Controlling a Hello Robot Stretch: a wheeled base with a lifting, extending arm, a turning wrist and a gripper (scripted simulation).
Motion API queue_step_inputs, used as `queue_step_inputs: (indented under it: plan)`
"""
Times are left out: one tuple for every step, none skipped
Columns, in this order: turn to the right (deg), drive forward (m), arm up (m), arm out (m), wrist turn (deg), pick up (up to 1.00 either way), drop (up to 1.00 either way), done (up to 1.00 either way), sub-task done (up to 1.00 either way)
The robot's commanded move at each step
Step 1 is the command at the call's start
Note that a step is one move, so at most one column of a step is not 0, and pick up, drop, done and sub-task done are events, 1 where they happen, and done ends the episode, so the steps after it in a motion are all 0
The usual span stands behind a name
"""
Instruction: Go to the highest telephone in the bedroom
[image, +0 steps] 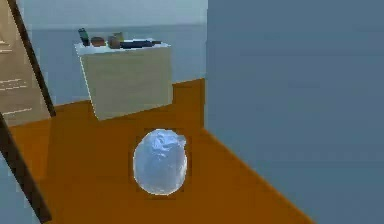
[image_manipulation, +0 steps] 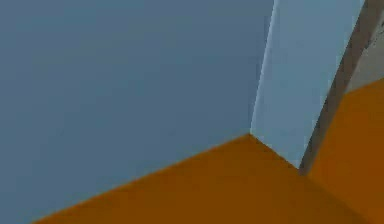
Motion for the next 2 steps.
queue_step_inputs:
  plan:
    - [45.0,0.0,0.0,0.0,0.0,0.0,0.0,0.0,0.0]
    - [45.0,0.0,0.0,0.0,0.0,0.0,0.0,0.0,0.0]
